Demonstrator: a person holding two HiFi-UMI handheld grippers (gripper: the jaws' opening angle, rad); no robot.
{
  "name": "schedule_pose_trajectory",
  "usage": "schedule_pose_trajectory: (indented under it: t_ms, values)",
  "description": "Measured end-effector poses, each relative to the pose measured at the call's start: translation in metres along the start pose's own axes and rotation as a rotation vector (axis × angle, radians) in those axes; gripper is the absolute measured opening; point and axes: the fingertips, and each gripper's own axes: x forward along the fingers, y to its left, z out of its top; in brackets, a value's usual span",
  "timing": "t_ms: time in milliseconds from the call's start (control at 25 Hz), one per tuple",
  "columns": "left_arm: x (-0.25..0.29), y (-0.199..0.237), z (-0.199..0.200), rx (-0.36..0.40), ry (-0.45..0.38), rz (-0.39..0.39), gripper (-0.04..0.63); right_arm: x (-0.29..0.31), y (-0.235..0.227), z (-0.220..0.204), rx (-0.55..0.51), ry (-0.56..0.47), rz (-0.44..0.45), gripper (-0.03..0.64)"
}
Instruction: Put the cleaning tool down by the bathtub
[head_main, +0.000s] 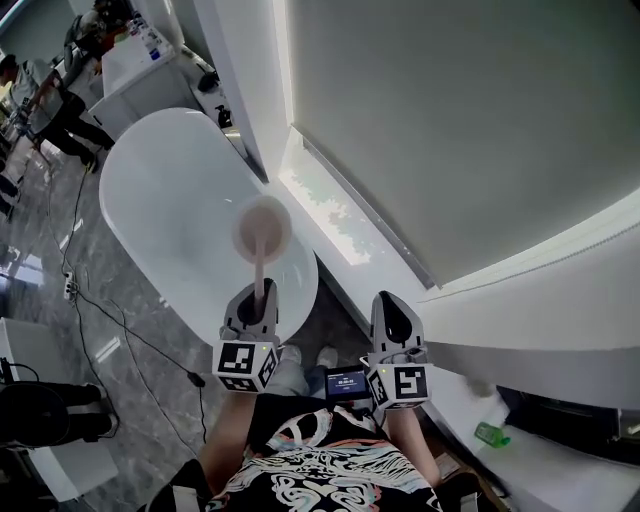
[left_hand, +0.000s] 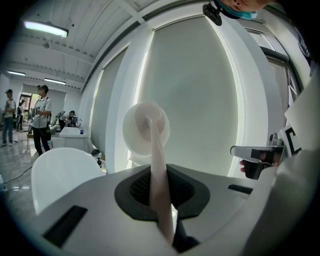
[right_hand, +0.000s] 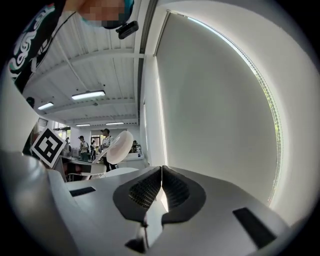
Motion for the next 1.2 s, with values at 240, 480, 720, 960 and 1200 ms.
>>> schedule_pose_trajectory:
  t_ms: [240, 480, 720, 960, 1200]
  values:
    - [0.030, -0.010, 0.003, 0.003, 0.008, -0.034, 0.029, 0.013, -0.021, 0.005, -0.007, -0.020, -0.026, 0.026]
    - [0.077, -0.009, 0.006, 0.069, 0.022, -0.078, 0.029, 0.044, -0.036, -0.005, 0.008, 0.011, -0.066, 0.026]
    - [0.133, 0.009, -0.001, 0.052, 0.048, -0.100, 0.029, 0.090, -0.046, -0.022, 0.017, 0.061, -0.070, 0.026]
    - [0.171, 0.031, -0.016, 0.019, 0.048, -0.103, 0.029, 0.123, -0.056, -0.047, -0.004, 0.085, -0.075, 0.026]
    - [0.213, 0.047, -0.023, -0.020, 0.093, -0.091, 0.029, 0.157, -0.070, -0.053, -0.006, 0.130, -0.086, 0.026]
